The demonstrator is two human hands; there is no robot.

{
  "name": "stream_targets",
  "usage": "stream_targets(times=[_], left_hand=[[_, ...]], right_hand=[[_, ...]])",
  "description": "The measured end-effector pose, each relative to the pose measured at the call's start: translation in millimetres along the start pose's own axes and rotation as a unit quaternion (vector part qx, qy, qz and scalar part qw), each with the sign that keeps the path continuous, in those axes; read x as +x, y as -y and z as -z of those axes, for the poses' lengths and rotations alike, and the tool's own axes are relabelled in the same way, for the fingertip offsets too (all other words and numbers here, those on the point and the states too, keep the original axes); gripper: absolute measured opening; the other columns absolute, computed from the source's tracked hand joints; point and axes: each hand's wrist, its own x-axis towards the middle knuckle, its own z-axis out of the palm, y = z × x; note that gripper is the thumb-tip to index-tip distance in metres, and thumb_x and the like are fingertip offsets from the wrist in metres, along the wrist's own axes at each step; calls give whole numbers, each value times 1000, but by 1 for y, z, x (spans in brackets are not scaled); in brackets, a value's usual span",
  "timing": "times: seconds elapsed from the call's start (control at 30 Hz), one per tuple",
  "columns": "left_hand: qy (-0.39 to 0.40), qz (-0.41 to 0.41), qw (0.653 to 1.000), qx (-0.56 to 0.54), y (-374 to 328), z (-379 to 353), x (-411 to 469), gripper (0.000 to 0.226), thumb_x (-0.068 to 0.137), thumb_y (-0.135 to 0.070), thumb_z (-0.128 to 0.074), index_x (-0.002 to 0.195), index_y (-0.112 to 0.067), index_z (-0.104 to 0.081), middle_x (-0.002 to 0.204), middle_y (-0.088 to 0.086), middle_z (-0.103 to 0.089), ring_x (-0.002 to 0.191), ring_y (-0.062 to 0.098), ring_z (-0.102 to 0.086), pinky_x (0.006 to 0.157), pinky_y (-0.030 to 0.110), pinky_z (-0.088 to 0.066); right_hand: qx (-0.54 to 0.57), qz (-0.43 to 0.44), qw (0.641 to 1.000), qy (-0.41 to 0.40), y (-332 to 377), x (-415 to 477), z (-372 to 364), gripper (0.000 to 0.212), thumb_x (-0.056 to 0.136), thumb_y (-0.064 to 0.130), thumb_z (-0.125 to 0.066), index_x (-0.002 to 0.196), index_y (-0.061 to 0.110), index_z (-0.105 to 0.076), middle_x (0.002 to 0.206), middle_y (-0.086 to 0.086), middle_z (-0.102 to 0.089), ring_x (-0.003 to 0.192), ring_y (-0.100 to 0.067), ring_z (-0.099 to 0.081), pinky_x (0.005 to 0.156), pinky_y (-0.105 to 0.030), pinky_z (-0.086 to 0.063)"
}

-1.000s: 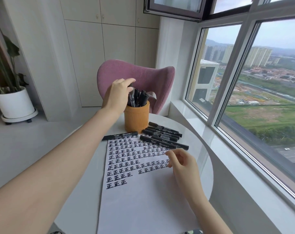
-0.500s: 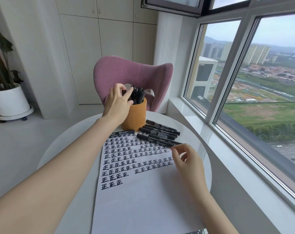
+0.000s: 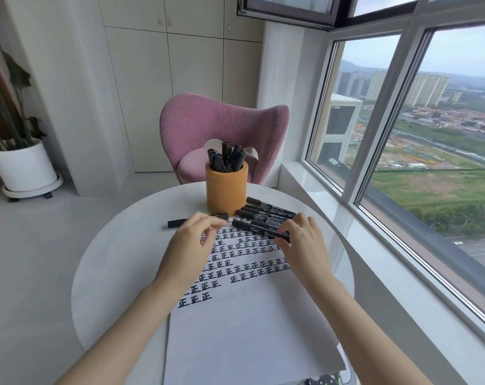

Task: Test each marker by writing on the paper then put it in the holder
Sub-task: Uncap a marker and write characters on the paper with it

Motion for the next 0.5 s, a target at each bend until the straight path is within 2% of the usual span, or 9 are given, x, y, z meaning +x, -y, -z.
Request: stream_targets(times=[0.17, 0.27, 0.4, 0.5], left_hand=[[2, 23, 999, -41, 7, 5, -26, 26, 93, -6, -52, 98, -25, -68, 96, -18, -60, 94, 1, -57, 72, 9, -42], [0, 27, 998, -48, 7, 6, -32, 25, 93, -7, -52, 99, -25, -68, 97, -17, -61, 95, 2, -58, 72, 12, -45], [12, 31, 998, -55, 8, 4, -38, 26, 92, -4, -52, 97, -24, -68, 97, -17, -61, 93, 0, -57, 72, 7, -40], [18, 33, 998, -53, 7, 4, -41, 26, 92, -4, -52, 96, -24, -68, 95, -16, -61, 86, 1, -55, 69, 8, -40]], right_hand=[[-31, 7, 999, 11, 0, 3, -6, 27, 92, 27, -61, 114, 12, -60, 115, -5, -54, 111, -26, -44, 90, -30, -35], [-39, 11, 999, 3, 2, 3, -10, 21, 90, 20, -63, 108, 9, -60, 109, -8, -56, 106, -29, -46, 87, -33, -36], [-26, 27, 999, -8, 1, 1, -14, 13, 85, 7, -66, 96, 7, -60, 98, -10, -58, 96, -34, -49, 80, -38, -39], [-20, 42, 999, -2, 0, -1, -16, 12, 84, 4, -66, 94, 7, -60, 96, -11, -58, 96, -34, -49, 80, -41, -40]])
